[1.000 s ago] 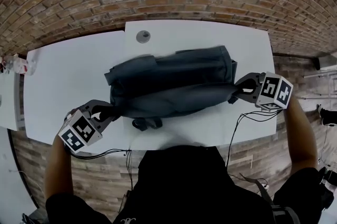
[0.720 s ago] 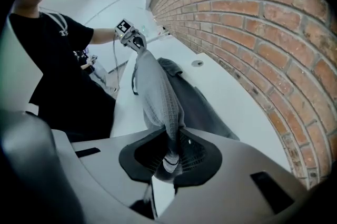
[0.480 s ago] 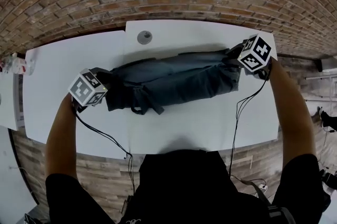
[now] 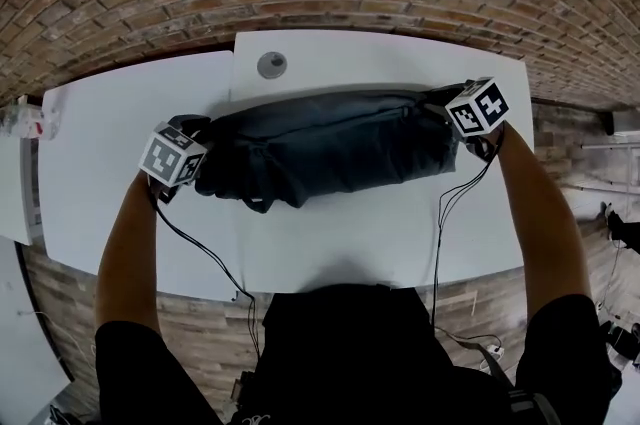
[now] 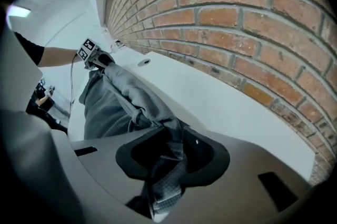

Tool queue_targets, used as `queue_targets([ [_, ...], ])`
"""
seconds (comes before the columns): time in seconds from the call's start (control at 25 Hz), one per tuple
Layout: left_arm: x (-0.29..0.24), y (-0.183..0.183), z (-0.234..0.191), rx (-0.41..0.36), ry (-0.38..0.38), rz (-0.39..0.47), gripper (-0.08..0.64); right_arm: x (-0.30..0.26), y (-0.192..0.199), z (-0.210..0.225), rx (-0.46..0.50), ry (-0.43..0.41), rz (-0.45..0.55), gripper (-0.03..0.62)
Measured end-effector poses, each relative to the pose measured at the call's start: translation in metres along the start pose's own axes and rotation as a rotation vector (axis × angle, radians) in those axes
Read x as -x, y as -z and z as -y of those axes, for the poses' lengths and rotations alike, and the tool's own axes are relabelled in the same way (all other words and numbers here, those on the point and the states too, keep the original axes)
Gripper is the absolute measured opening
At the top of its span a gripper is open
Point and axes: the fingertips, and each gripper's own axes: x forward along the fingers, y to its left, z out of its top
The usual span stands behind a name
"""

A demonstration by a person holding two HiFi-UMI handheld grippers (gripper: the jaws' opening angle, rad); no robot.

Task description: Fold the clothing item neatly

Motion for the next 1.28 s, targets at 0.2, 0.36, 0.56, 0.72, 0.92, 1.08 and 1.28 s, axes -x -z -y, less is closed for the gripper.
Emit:
queue_targets([
  [0.2, 0.034, 0.012, -0.031, 0.191, -0.107, 0.134, 0.225, 0.04, -0.007, 0.024, -0.04, 0.206, 0.148, 0.091],
  [0.36, 0.074, 0.014, -0.032, 0.235, -0.214, 0.255, 0.224, 0.082, -0.021, -0.001, -0.105, 0.263, 0.352, 0.089],
  [0.56, 0.107, -0.006, 0.017, 0.364, -0.224, 0.43, 0.022, 0.078, -0.024, -0.082, -0.157, 0.163, 0.474, 0.057],
  [0.72, 0.069, -0.015, 0.06, 0.394, -0.188, 0.406, 0.0, 0.032, -0.023, -0.1, -0.146, 0.193, 0.418, 0.028],
  [0.92, 0.027, 0.015, 0.046, 0.458, -0.274, 0.256, 0.0, 0.005, 0.006, -0.05, -0.277, 0.326, 0.329, 0.003],
  [1.08, 0.005, 0.058, 0.035, 0.495, -0.301, 0.152, -0.002, 0.013, 0.049, 0.003, -0.465, 0.43, 0.311, 0.002],
  [1.28, 0.0, 0.063, 0.029, 0.552, -0.334, 0.19, -0.002, 0.007, 0.057, 0.015, -0.494, 0.386, 0.327, 0.002],
])
